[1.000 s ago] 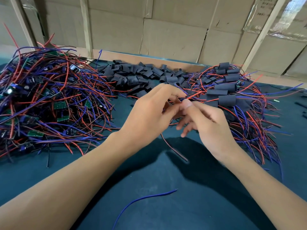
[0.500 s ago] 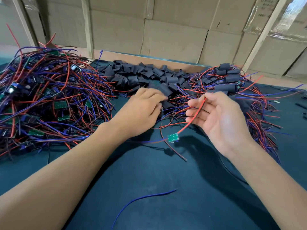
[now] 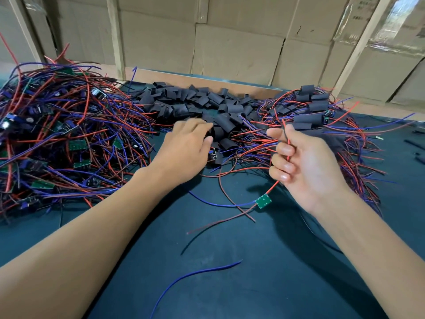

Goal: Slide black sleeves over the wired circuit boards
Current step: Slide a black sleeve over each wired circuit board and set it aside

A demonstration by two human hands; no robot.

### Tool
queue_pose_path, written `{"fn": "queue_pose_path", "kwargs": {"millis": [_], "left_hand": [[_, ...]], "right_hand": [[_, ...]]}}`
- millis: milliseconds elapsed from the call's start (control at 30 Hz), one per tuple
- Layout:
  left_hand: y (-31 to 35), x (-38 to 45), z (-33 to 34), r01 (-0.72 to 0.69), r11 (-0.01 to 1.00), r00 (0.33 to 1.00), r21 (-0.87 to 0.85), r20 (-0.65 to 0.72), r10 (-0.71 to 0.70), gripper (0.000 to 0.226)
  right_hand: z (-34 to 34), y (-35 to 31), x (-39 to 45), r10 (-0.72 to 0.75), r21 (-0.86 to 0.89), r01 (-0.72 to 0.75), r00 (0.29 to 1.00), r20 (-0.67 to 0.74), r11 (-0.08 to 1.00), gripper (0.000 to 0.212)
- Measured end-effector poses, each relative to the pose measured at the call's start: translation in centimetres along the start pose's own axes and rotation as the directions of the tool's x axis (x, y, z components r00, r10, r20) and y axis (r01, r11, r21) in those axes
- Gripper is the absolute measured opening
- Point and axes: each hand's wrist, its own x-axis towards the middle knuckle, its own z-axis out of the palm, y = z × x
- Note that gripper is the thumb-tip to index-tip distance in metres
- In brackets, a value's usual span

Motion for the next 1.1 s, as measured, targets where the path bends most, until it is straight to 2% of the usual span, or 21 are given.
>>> {"fn": "queue_pose_path", "kwargs": {"millis": [67, 100, 233, 300, 333, 367, 467, 567, 733, 867, 1033, 1100], "left_hand": [[0.2, 0.1, 0.2, 0.018, 0.997, 0.99, 0.069, 0.139, -0.028, 0.043], [0.4, 0.0, 0.2, 0.025, 0.994, 0.988, 0.111, 0.152, -0.042, 0.047], [0.8, -0.2, -0.6, 0.071, 0.993, 0.993, 0.099, -0.098, -0.061, 0.057], [0.6, -0.3, -0.7, 0.072, 0.994, 0.981, 0.077, -0.187, -0.057, 0.043], [0.5, -0.3, -0.7, 0.089, 0.992, 0.98, 0.088, -0.187, -0.072, 0.035], [0.4, -0.3, -0.7, 0.12, 0.985, 0.983, 0.126, -0.157, -0.1, 0.031], [-0.4, -0.2, -0.3, 0.227, 0.936, 0.972, 0.268, 0.003, -0.236, 0.047], [-1.0, 0.0, 0.0, 0.235, 0.908, 0.962, 0.347, 0.052, -0.269, 0.054], [-0.6, -0.1, -0.4, 0.132, 0.968, 0.989, 0.214, 0.037, -0.143, 0.044], [-0.4, -0.1, -0.5, 0.121, 0.984, 0.987, 0.132, 0.09, -0.134, 0.047], [-0.1, -0.2, -3.0, 0.09, 0.977, 0.965, 0.194, 0.226, -0.134, 0.036], [0.1, -0.5, -4.3, 0.104, 0.976, 0.944, 0.19, 0.289, -0.157, 0.041]], "right_hand": [[0.0, 0.2, 0.0, 0.002, -0.058, -0.003, 1.0, -0.02, 0.998, 0.033], [0.0, 0.1, 0.0, -0.002, -0.089, -0.001, 0.999, -0.035, 0.996, 0.033], [-0.1, -0.1, 0.1, -0.012, -0.144, 0.004, 0.998, -0.057, 0.99, 0.03], [-0.1, -0.1, 0.0, -0.009, -0.165, 0.002, 0.999, -0.042, 0.986, 0.028], [0.0, 0.0, 0.0, -0.007, -0.178, 0.0, 0.999, -0.038, 0.984, 0.027], [0.1, 0.1, 0.0, -0.005, -0.186, -0.002, 0.999, -0.037, 0.983, 0.027], [0.2, 0.2, 0.0, -0.002, -0.194, -0.007, 0.999, -0.045, 0.981, 0.028], [0.2, 0.2, -0.1, -0.022, -0.209, 0.012, 0.999, -0.046, 0.978, 0.027], [0.3, 0.2, -0.2, -0.069, -0.228, 0.059, 0.997, -0.035, 0.972, 0.028], [0.4, 0.3, -0.2, -0.073, -0.235, 0.064, 0.997, -0.031, 0.97, 0.027], [0.1, 0.4, 0.1, -0.06, -0.231, 0.044, 0.996, -0.062, 0.972, 0.027], [-0.1, 0.4, 0.2, -0.055, -0.233, 0.036, 0.996, -0.074, 0.972, 0.026]]}}
